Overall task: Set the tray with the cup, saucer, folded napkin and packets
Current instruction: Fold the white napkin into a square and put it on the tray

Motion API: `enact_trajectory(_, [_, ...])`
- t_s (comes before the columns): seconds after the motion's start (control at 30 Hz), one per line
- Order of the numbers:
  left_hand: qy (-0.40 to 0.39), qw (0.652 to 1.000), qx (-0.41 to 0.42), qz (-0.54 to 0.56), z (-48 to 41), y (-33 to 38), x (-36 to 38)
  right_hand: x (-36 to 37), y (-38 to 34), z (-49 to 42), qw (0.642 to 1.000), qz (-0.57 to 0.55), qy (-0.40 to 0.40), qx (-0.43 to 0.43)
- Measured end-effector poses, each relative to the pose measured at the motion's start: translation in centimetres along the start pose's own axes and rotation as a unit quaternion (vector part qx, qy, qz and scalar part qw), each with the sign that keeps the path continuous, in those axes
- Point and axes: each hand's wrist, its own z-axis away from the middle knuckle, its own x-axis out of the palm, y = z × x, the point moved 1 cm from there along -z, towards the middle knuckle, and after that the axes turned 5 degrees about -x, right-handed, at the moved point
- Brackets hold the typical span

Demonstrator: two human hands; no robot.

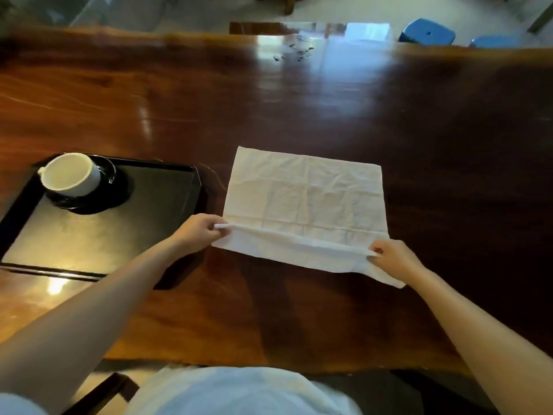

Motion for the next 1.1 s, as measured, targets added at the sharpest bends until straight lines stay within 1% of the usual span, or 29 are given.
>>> enact_trajectory(0.1, [0.050,0.996,0.003,0.078,-0.7,1.4,-1.1,-3.3,0.6,-2.0,1.000,-0.025,-0.010,-0.006])
enact_trajectory(0.17, [0.068,0.991,0.005,0.111,-1.5,2.6,-2.0,-5.3,0.8,-3.2,1.000,-0.031,-0.003,0.001])
enact_trajectory(0.27, [0.084,0.980,-0.011,0.179,-3.7,4.2,-3.4,-8.5,0.3,-5.1,0.998,-0.047,0.040,-0.009])
enact_trajectory(0.33, [0.099,0.965,-0.042,0.238,-6.0,5.0,-4.0,-10.2,-0.3,-6.6,0.996,-0.053,0.072,-0.011])
enact_trajectory(0.43, [0.134,0.943,-0.123,0.280,-10.3,6.1,-4.5,-11.8,-1.4,-9.1,0.990,-0.046,0.136,-0.013])
enact_trajectory(0.53, [0.165,0.928,-0.181,0.281,-14.5,6.5,-4.4,-12.3,-2.2,-11.9,0.977,-0.046,0.208,-0.017])
enact_trajectory(0.6, [0.178,0.929,-0.197,0.256,-16.7,6.3,-3.9,-11.8,-2.3,-13.9,0.972,-0.043,0.231,-0.015])
enact_trajectory(0.7, [0.183,0.940,-0.211,0.197,-19.2,5.6,-3.1,-10.5,-2.0,-16.6,0.971,-0.032,0.237,0.002])
enact_trajectory(0.77, [0.184,0.942,-0.217,0.176,-20.3,5.0,-2.6,-9.8,-1.9,-18.0,0.969,-0.018,0.245,0.004])
enact_trajectory(0.93, [0.215,0.937,-0.223,0.160,-21.2,3.3,-0.7,-9.1,-1.8,-21.1,0.965,-0.005,0.261,-0.002])
enact_trajectory(1.1, [0.230,0.941,-0.201,0.148,-21.2,2.3,-0.1,-8.0,-0.9,-22.4,0.967,-0.045,0.248,0.027])
